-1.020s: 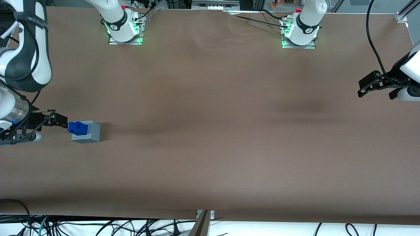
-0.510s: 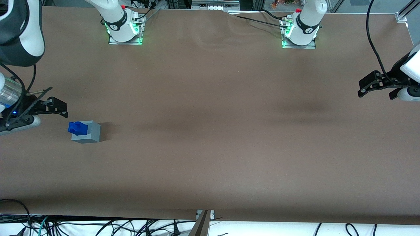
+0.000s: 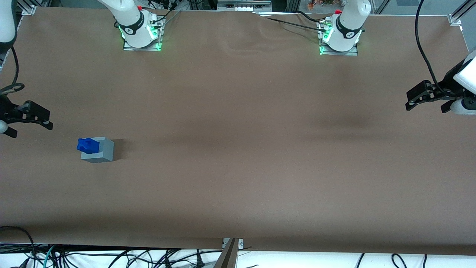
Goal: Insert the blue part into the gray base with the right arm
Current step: 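Raise the open right gripper away from the gray base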
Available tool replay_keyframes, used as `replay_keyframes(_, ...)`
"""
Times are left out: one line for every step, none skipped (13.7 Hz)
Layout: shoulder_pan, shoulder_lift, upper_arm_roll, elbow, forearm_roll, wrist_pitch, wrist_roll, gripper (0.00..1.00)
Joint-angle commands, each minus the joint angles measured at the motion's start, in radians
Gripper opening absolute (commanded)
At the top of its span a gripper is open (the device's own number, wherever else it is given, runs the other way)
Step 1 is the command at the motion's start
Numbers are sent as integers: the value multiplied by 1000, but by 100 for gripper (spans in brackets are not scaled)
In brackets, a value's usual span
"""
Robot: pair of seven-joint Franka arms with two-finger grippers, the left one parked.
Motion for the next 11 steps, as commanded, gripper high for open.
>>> replay_keyframes(-24, -48, 53, -50, -34, -19, 129, 100)
replay_keyframes(-37, -56, 71, -61, -34, -24, 169, 100)
replay_keyframes(-52, -57, 84, -69, -34, -24, 177, 100)
replay_keyframes(-52, -54, 87, -69, -34, -24, 177, 100)
replay_keyframes(-52, -45, 85, -60, -36, -32, 176, 100)
replay_keyframes(-49, -44, 84, -54, -36, -41, 176, 100)
replay_keyframes(-46, -42, 84, -54, -36, -39, 177, 100)
replay_keyframes(-46, -42, 84, -54, -36, -39, 177, 100)
replay_keyframes(-46, -41, 84, -54, -36, -39, 177, 100)
replay_keyframes(-51, -39, 82, -54, -36, -39, 177, 100)
replay_keyframes(-54, -34, 81, -52, -34, -39, 174, 100)
